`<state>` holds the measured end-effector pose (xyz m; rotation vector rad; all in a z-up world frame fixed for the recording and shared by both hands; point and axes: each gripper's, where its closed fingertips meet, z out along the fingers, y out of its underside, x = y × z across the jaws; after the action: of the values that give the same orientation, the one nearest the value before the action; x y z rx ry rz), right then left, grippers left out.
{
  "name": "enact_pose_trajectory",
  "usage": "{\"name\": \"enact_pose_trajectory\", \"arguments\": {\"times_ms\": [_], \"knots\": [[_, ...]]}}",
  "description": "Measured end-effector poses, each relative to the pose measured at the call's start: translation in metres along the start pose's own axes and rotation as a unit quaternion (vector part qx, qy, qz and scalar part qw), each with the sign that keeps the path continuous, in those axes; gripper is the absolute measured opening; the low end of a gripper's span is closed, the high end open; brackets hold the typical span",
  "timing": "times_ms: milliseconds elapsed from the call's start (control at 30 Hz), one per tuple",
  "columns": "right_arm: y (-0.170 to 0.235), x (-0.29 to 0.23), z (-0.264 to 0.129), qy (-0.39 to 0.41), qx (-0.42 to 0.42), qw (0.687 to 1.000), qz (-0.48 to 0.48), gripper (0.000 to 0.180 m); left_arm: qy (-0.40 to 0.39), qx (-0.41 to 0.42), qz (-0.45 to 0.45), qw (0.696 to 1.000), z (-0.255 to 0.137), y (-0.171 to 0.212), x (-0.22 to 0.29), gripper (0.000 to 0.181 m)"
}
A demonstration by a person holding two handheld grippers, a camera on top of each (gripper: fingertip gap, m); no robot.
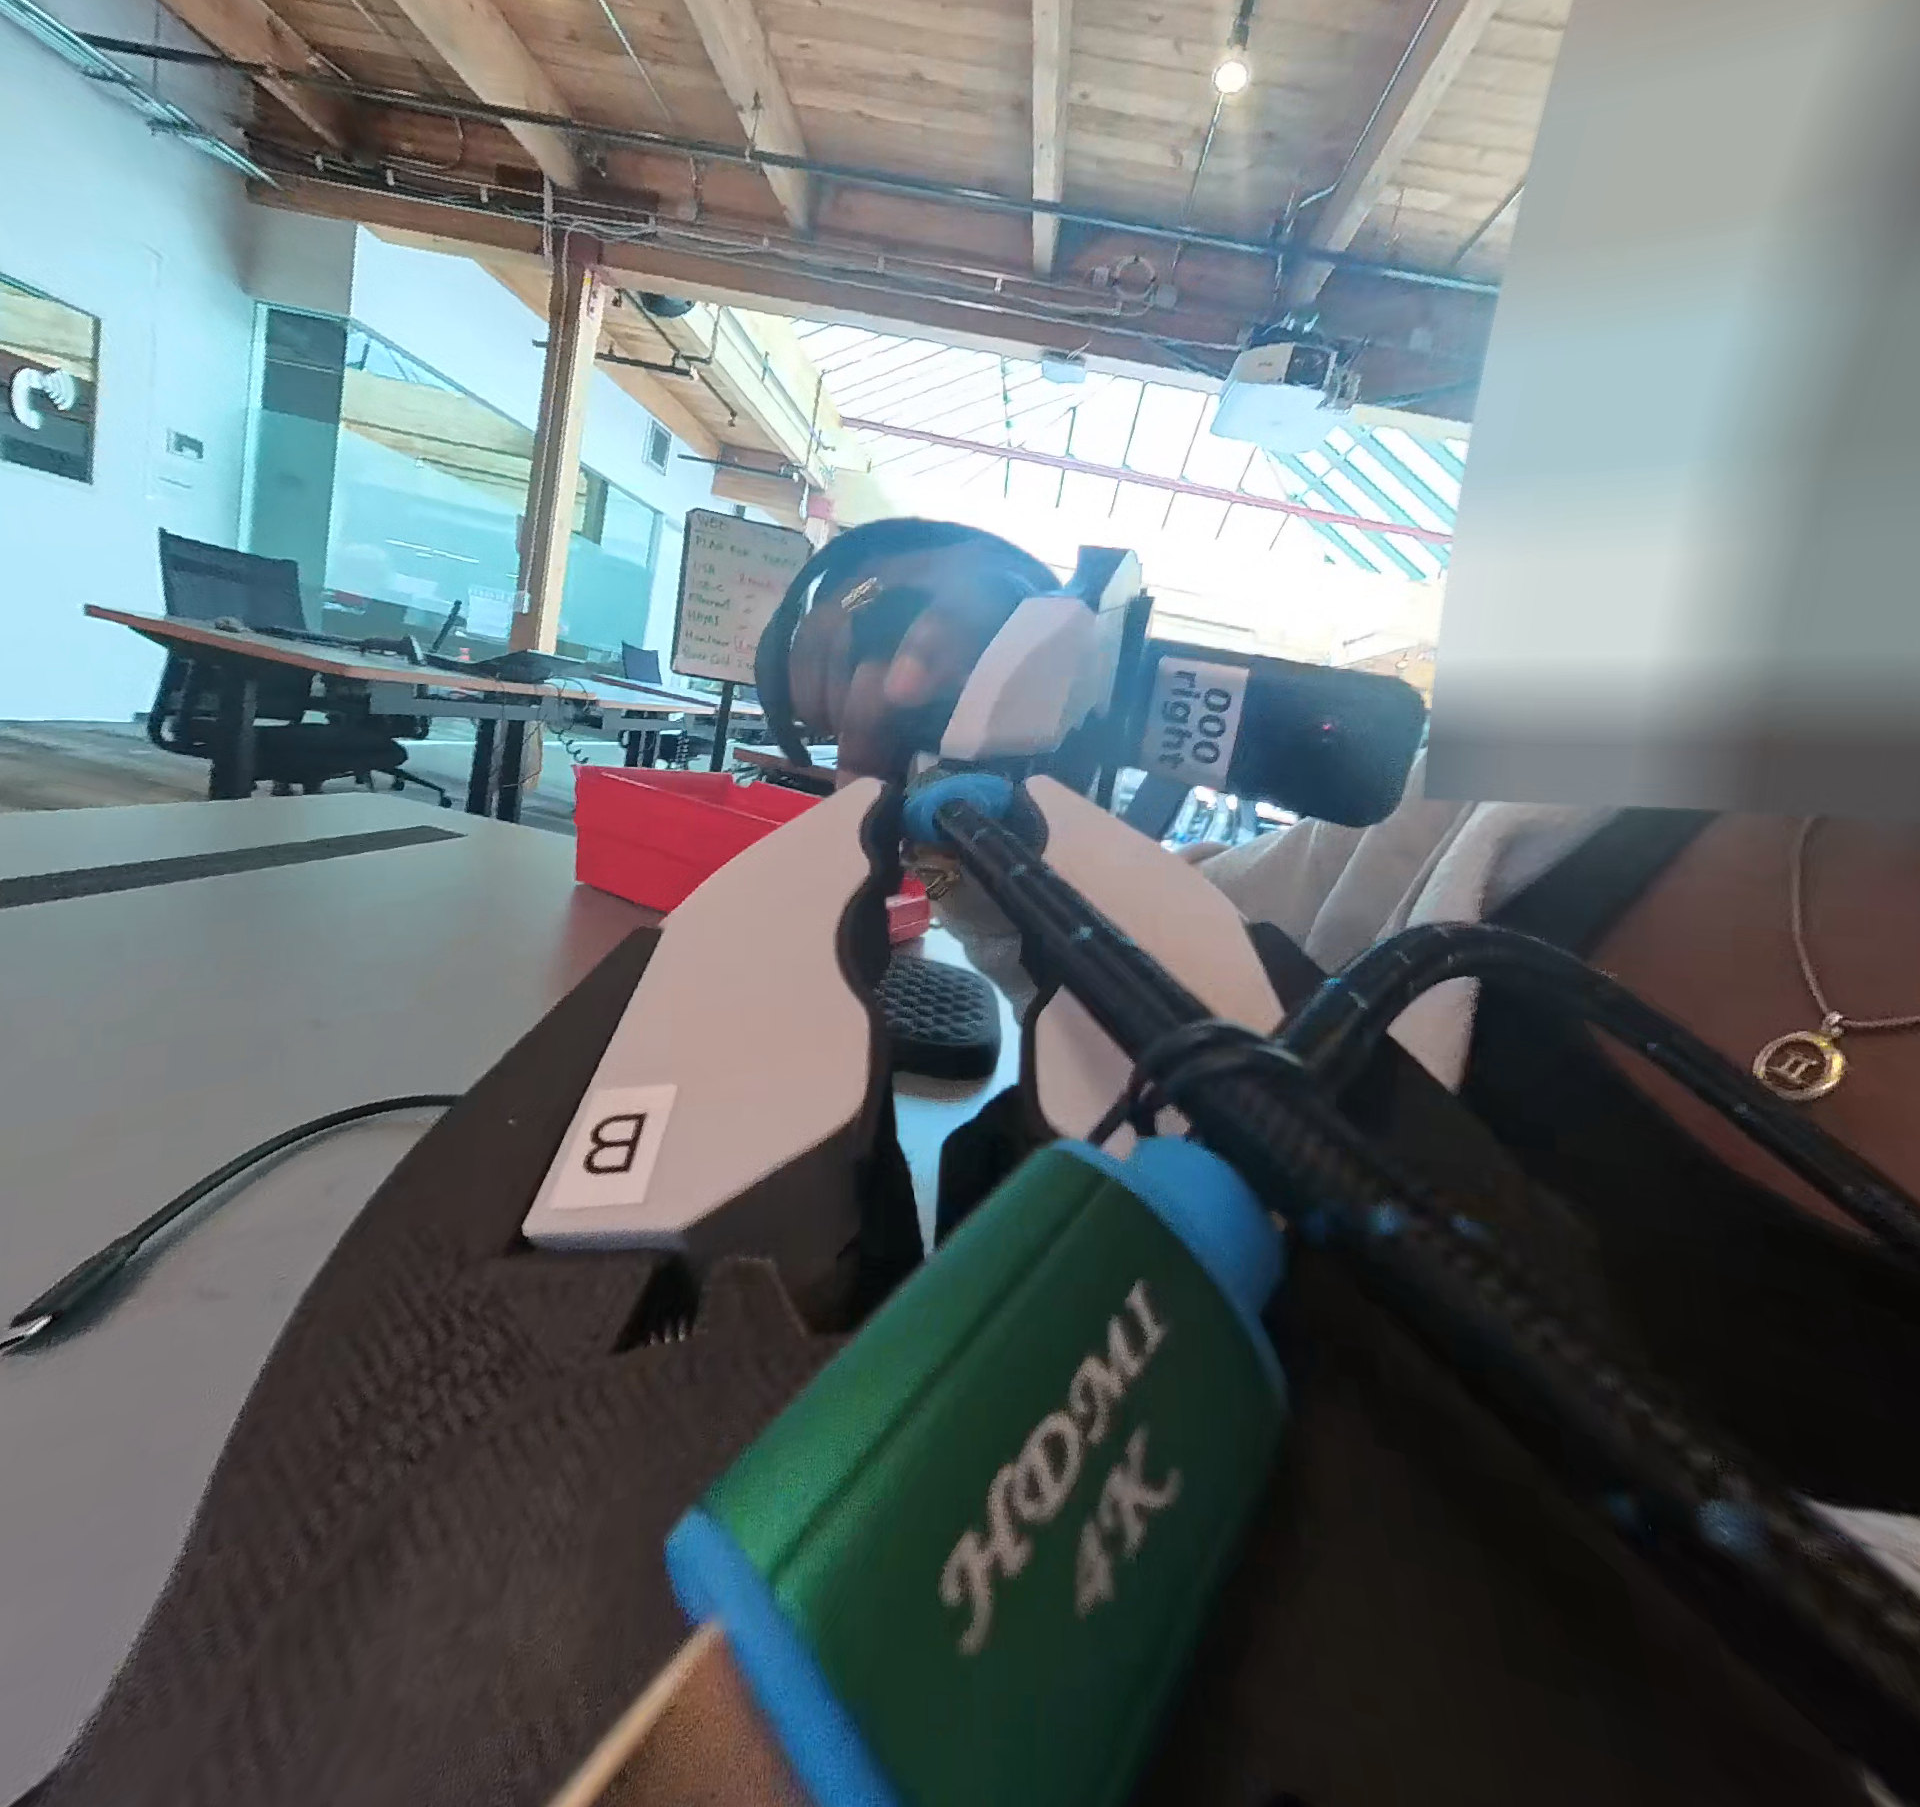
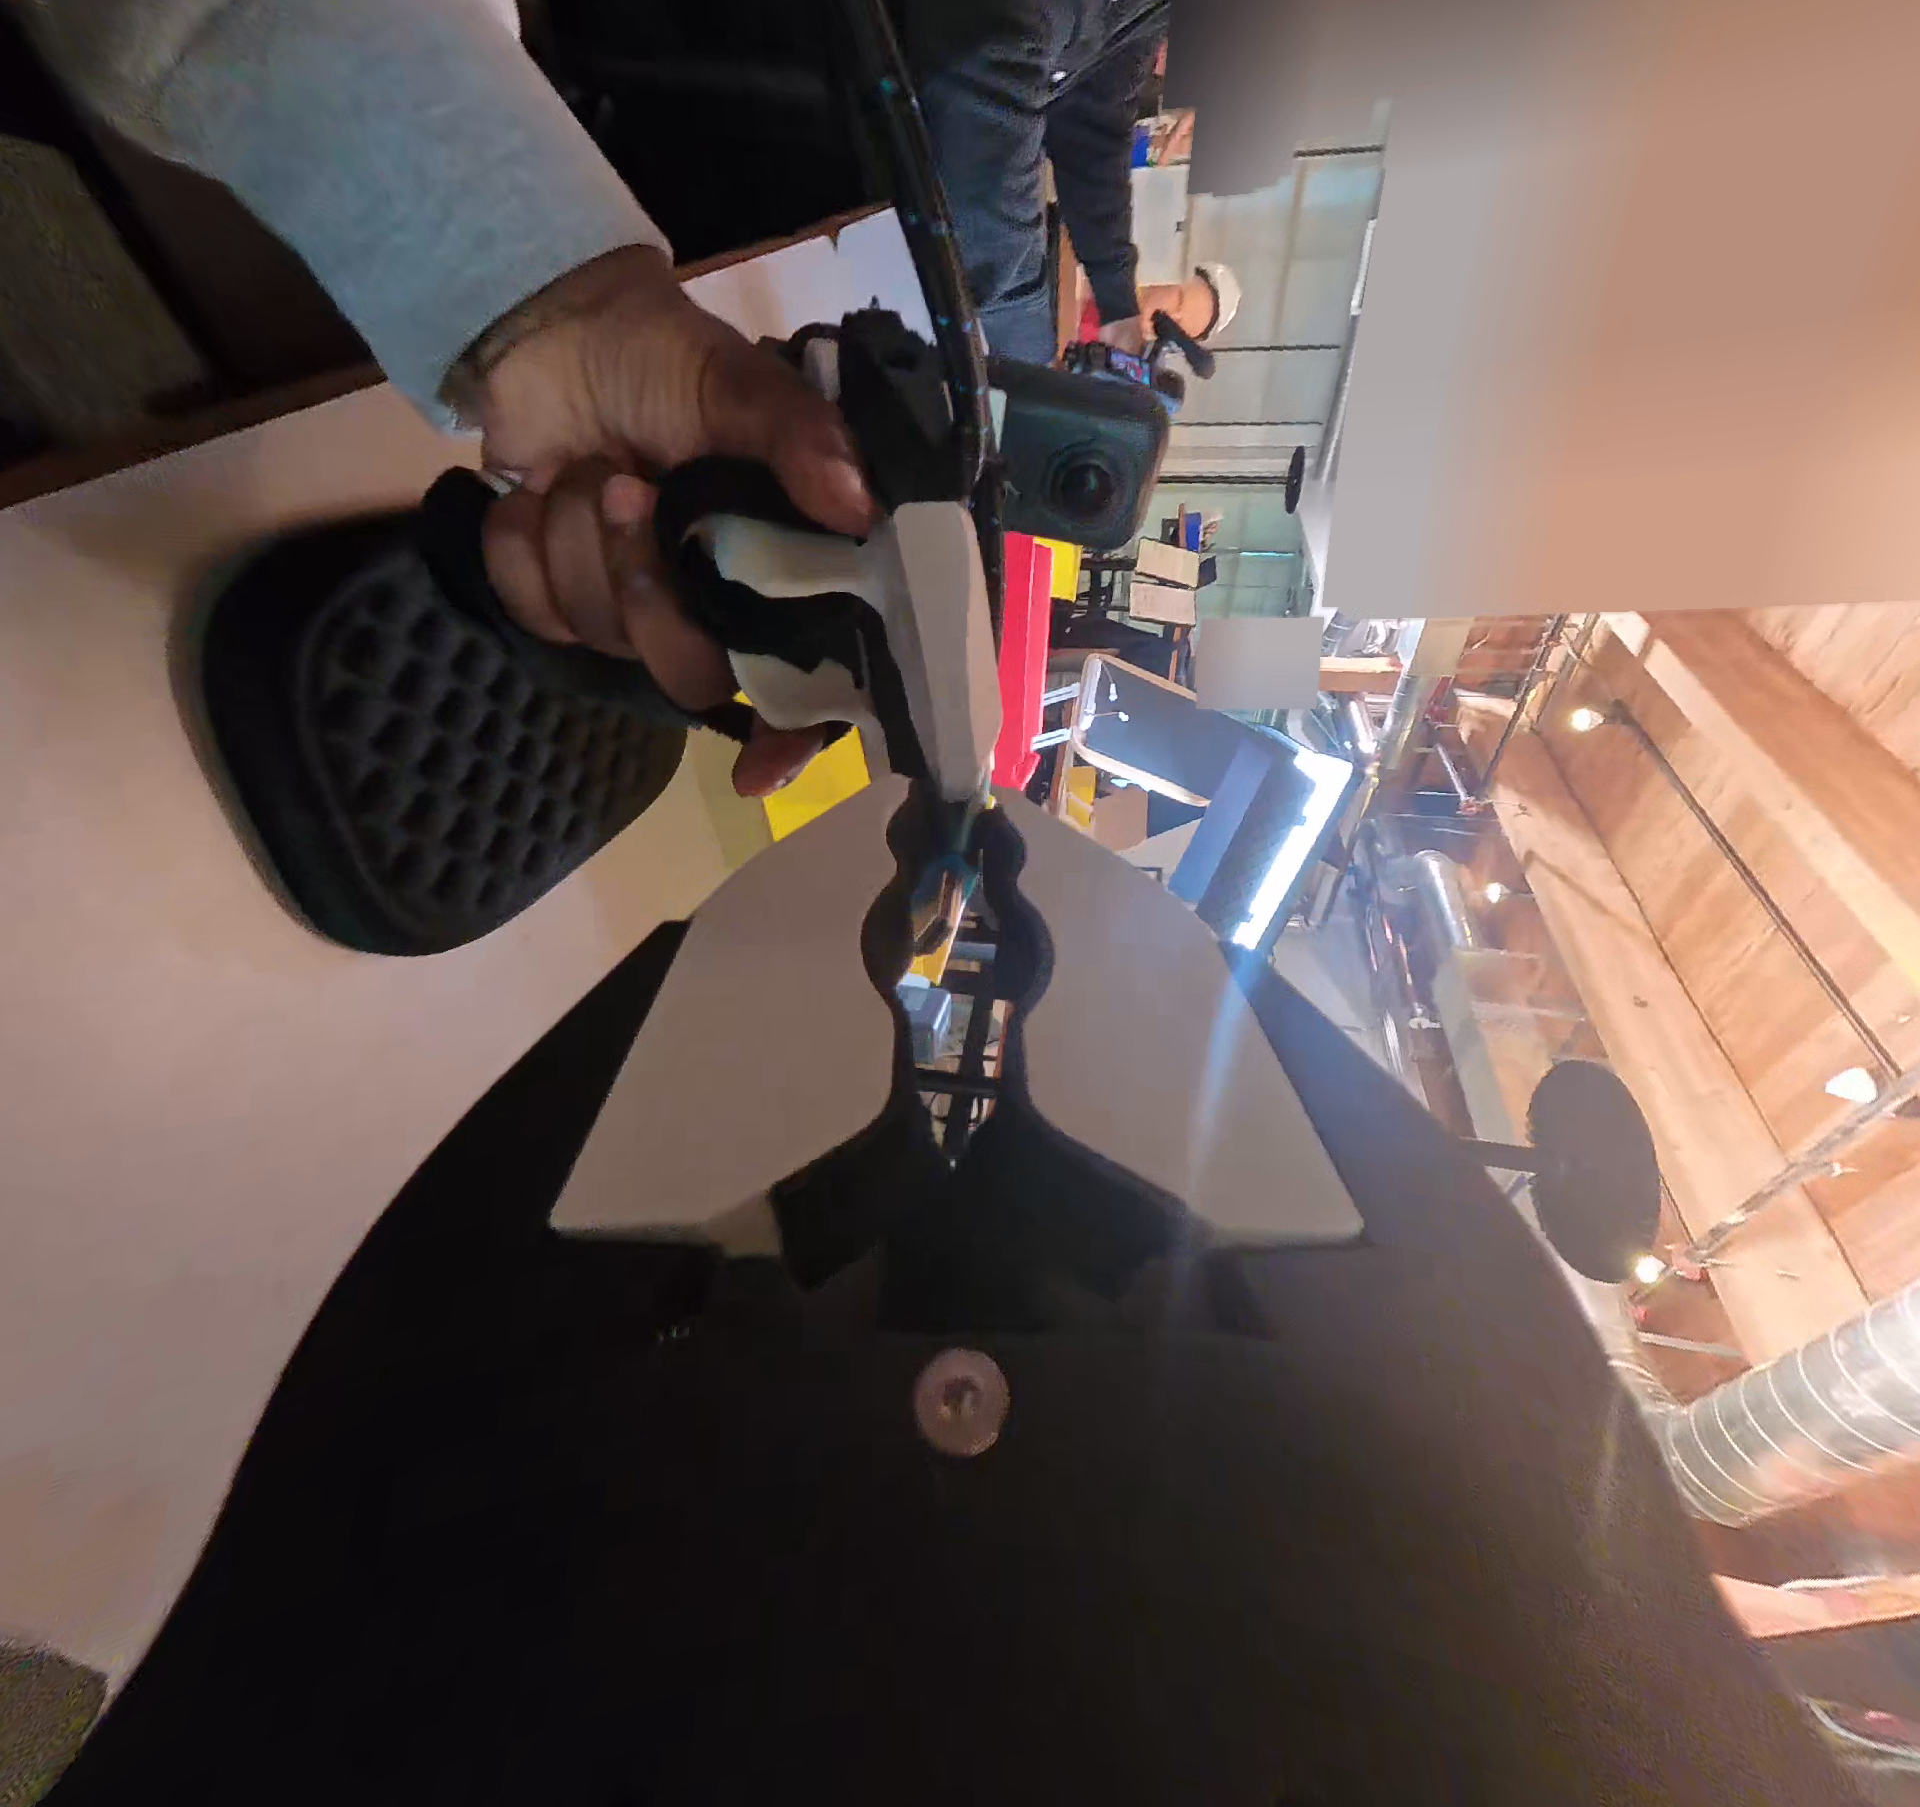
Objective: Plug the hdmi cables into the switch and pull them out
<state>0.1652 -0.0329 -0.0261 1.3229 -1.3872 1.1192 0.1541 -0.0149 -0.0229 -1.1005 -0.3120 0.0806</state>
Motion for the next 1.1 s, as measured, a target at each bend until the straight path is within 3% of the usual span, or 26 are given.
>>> {"name": "enact_pose_trajectory", "arguments": {"times_ms": [33,467,567,667,767,933,1033,1100], "knots": [[0.001,-0.001,0.0,-0.007,-0.003,1.0,0.001,0.01,-0.007,-0.004,0.01,1.0,0.0,0.001,-0.001,0.019],[0.012,-0.011,-0.001,0.006,-0.006,0.998,0.056,0.011,-0.054,-0.018,0.083,0.995,0.002,0.011,-0.014,0.019],[0.018,-0.012,0.0,0.002,0.001,0.989,0.145,0.014,-0.067,-0.01,0.085,0.994,0.003,0.011,-0.019,0.019],[0.027,-0.008,-0.003,0.023,0.02,0.967,0.253,0.031,-0.074,-0.009,0.092,0.993,0.0,0.013,-0.025,0.018],[0.041,0.001,-0.017,0.061,0.071,0.91,0.403,0.033,-0.102,-0.011,0.104,0.989,-0.009,0.012,-0.037,0.019],[0.087,-0.013,-0.046,0.071,0.144,0.746,0.646,0.048,-0.132,-0.004,0.129,0.983,-0.023,0.012,-0.054,0.018],[0.118,-0.05,-0.047,0.054,0.136,0.64,0.754,0.052,-0.123,0.016,0.132,0.983,-0.027,0.008,-0.054,0.018],[0.138,-0.071,-0.045,0.053,0.095,0.595,0.796,0.05,-0.139,0.015,0.138,0.98,-0.029,0.008,-0.058,0.018]]}}
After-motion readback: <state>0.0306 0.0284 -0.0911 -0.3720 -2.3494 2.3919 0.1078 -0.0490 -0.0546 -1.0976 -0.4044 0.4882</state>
